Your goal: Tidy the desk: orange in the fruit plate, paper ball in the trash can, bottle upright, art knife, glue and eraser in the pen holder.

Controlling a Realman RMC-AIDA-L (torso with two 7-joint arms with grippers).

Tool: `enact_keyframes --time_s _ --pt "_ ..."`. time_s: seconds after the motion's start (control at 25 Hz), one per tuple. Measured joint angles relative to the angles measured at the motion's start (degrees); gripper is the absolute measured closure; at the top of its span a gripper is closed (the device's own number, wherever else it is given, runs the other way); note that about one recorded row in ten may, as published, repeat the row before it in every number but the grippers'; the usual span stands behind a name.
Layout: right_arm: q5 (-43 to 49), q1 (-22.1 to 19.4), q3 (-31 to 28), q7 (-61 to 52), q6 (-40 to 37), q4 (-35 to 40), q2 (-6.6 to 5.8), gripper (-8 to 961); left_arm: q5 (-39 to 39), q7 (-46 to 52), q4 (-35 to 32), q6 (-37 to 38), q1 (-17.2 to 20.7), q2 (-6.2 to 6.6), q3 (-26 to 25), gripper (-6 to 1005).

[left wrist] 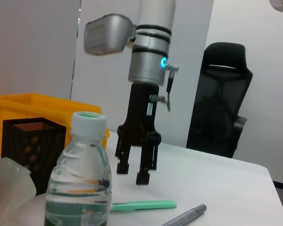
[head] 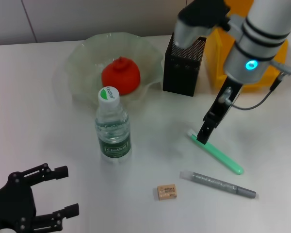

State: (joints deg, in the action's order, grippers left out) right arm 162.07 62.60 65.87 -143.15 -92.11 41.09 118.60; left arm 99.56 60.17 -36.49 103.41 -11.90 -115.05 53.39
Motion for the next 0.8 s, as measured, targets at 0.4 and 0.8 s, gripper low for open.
enact_keyframes --time_s 0.4,0.8 --pt "-0.24 0.68 4.81 -4.45 4.94 -4.15 0.8 215 0.19 -0.86 0.02 -0.72 -0.25 -0.73 0.04 190" --pt "-1.15 1.79 4.96 -5.88 9.66 -8.48 1.09 215 0.2 -0.92 0.02 -1.85 -0.53 -0.92 0.07 190"
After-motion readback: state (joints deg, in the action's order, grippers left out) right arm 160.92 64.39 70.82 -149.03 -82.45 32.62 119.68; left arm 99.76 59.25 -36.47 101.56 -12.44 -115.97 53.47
